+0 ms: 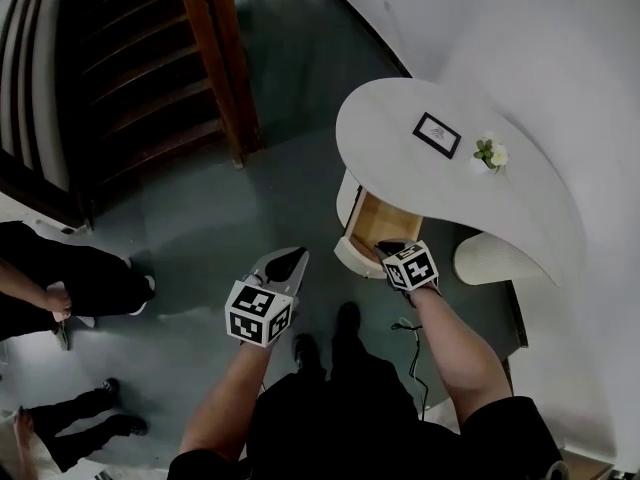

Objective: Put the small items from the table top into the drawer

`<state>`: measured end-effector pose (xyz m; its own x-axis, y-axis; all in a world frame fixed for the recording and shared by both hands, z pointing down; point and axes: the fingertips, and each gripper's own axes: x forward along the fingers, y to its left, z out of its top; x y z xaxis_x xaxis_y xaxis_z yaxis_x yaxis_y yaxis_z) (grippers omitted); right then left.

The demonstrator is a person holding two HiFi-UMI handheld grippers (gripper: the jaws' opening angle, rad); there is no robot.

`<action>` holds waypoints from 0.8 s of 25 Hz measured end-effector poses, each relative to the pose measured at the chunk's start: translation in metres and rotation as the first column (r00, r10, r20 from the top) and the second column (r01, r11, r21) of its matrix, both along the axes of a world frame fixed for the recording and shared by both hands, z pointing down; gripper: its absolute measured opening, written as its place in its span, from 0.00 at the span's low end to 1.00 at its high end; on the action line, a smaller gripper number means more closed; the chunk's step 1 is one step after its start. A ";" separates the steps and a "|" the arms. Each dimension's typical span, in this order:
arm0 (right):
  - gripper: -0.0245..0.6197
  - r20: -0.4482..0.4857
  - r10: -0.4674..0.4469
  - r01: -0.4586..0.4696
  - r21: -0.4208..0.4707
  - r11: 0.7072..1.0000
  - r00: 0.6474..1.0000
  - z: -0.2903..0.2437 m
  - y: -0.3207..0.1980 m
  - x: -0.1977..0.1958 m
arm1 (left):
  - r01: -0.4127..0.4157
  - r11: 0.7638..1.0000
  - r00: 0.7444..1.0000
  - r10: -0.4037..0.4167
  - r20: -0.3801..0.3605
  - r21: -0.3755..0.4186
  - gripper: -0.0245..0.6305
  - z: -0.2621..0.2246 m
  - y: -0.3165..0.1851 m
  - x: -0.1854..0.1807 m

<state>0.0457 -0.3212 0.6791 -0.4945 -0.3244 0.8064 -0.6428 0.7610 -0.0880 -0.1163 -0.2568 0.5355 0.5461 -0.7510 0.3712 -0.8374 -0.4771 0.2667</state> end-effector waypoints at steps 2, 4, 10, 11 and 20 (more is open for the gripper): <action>0.11 0.046 0.025 -0.026 0.027 0.999 0.999 -0.022 0.009 -0.006 | -0.005 1.000 1.000 0.005 0.002 0.016 0.05 -0.009 0.006 -0.005; 0.10 0.093 0.049 -0.055 0.057 0.997 0.994 -0.043 0.018 -0.010 | -0.010 1.000 1.000 0.009 0.003 0.028 0.05 -0.018 0.012 -0.008; 0.06 0.231 0.114 -0.155 0.165 0.974 0.966 -0.108 0.040 -0.018 | -0.042 0.997 0.999 0.042 0.004 0.064 0.05 -0.038 0.023 -0.011; 0.06 0.254 0.123 -0.171 0.178 0.969 0.959 -0.118 0.045 -0.018 | -0.051 0.996 0.999 0.051 0.004 0.068 0.05 -0.041 0.024 -0.009; 0.06 0.410 0.152 -0.283 0.281 0.917 0.899 -0.206 0.078 0.013 | -0.094 0.988 0.995 0.095 0.000 0.120 0.05 -0.081 0.030 0.018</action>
<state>0.0587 -0.2435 0.4731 -0.6219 -0.6699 0.4057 -0.7640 0.6328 -0.1262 -0.0986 -0.2266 0.4544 0.6189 -0.7346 0.2782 -0.7855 -0.5829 0.2079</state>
